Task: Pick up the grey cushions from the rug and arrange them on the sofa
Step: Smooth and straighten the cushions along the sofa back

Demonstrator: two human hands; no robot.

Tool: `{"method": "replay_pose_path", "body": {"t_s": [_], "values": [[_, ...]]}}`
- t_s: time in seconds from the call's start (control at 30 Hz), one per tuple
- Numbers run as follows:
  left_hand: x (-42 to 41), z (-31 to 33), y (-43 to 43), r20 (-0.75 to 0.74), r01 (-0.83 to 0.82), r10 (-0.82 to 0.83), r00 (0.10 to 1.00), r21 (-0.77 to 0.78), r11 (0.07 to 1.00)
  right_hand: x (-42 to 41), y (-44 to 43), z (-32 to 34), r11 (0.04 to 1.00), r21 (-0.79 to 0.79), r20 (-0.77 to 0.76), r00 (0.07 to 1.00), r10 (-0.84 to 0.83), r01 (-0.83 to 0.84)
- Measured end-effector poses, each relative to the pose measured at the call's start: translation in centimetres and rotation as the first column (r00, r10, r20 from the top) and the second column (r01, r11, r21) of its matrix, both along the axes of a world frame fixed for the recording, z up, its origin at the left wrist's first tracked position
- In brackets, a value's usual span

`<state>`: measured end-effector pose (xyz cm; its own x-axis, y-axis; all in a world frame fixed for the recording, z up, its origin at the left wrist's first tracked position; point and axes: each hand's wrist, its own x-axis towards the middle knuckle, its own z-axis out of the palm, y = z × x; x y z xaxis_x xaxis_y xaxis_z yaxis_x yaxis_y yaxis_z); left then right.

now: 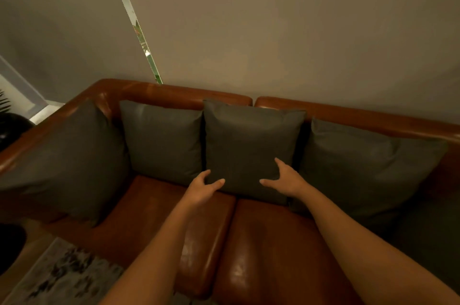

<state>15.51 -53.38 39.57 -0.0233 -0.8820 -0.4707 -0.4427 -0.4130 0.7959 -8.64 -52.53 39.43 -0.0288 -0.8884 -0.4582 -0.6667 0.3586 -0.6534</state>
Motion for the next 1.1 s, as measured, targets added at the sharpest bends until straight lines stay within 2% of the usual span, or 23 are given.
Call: {"method": "replay_pose_path", "body": {"t_s": [0.23, 0.53, 0.6, 0.63, 0.67, 0.73, 0.77, 0.83, 0.9, 0.97, 1.1], "values": [[2.1, -0.6, -3.7, 0.010, 0.062, -0.062, 0.998, 0.020, 0.998, 1.1, -1.1, -1.2, 0.995, 0.075, 0.039, 0.997, -0.071, 0.068], [-1.6, -2.9, -7.7, -0.003, 0.072, -0.072, 0.997, 0.114, 0.991, -4.3, -3.1, -4.4, 0.966, 0.140, 0.121, 0.964, -0.236, 0.219], [-1.7, -3.2, -8.5, 0.018, 0.076, -0.078, 0.997, 0.073, 0.994, -4.6, -4.0, -5.1, 0.962, 0.137, 0.092, 0.964, -0.249, 0.235], [-1.6, -3.4, -9.0, 0.096, 0.114, -0.116, 0.989, 0.027, 0.993, -4.4, -4.4, -5.2, 0.968, 0.114, 0.021, 0.974, -0.227, 0.223], [-1.4, -3.7, -9.4, 0.237, 0.180, -0.175, 0.956, -0.002, 0.984, -4.0, -4.7, -5.2, 0.979, 0.080, -0.102, 0.978, -0.180, 0.189], [-1.4, -4.1, -10.0, 0.594, 0.339, -0.243, 0.767, -0.054, 0.939, -2.6, -5.1, -5.1, 0.998, -0.035, -0.388, 0.920, -0.060, 0.050], [-1.6, -4.2, -10.1, 0.701, 0.426, -0.236, 0.673, -0.107, 0.898, -1.7, -5.3, -5.3, 0.995, -0.096, -0.487, 0.874, -0.013, -0.039], [-2.4, -4.6, -10.4, 0.841, 0.632, -0.216, 0.496, -0.179, 0.754, 0.0, -5.9, -6.6, 0.965, -0.187, -0.611, 0.791, 0.032, -0.184], [-2.9, -6.2, -11.3, 0.912, 0.754, -0.207, 0.353, -0.146, 0.640, 1.4, -7.0, -8.2, 0.936, -0.225, -0.699, 0.714, 0.037, -0.269], [-3.6, -7.3, -12.4, 0.935, 0.801, -0.236, 0.266, -0.078, 0.594, 2.2, -8.2, -9.3, 0.930, -0.220, -0.733, 0.679, 0.041, -0.294], [-3.9, -8.8, -15.1, 0.948, 0.849, -0.242, 0.205, -0.049, 0.526, 3.1, -10.4, -10.9, 0.945, -0.194, -0.776, 0.630, 0.016, -0.264]]}}
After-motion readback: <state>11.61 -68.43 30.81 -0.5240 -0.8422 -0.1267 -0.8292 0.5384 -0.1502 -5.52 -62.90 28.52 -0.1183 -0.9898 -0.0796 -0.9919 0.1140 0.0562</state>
